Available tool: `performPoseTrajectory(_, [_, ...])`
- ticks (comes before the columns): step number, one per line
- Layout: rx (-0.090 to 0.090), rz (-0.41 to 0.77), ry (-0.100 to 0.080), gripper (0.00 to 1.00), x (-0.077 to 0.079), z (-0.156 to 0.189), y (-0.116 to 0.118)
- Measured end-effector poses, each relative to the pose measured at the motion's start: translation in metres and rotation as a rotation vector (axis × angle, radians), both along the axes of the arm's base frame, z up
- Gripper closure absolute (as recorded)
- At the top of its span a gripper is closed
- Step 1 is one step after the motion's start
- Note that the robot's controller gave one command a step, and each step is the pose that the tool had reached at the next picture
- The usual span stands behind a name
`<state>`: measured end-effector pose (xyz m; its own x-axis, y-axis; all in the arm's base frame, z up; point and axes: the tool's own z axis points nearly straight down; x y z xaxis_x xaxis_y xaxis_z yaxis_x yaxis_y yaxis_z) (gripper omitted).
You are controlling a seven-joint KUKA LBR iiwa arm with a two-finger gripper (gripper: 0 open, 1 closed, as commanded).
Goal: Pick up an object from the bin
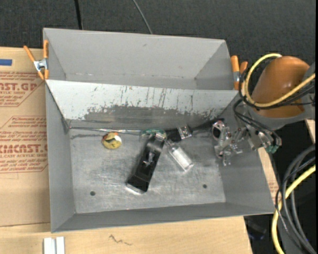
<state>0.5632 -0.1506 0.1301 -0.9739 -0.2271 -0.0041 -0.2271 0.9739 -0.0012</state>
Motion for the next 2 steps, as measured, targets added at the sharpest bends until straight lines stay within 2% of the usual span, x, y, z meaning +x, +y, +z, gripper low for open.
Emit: performPoseTrajectory(2, [0.000,0.000,0.001,1.00,0.0003,0.0051,0.0002])
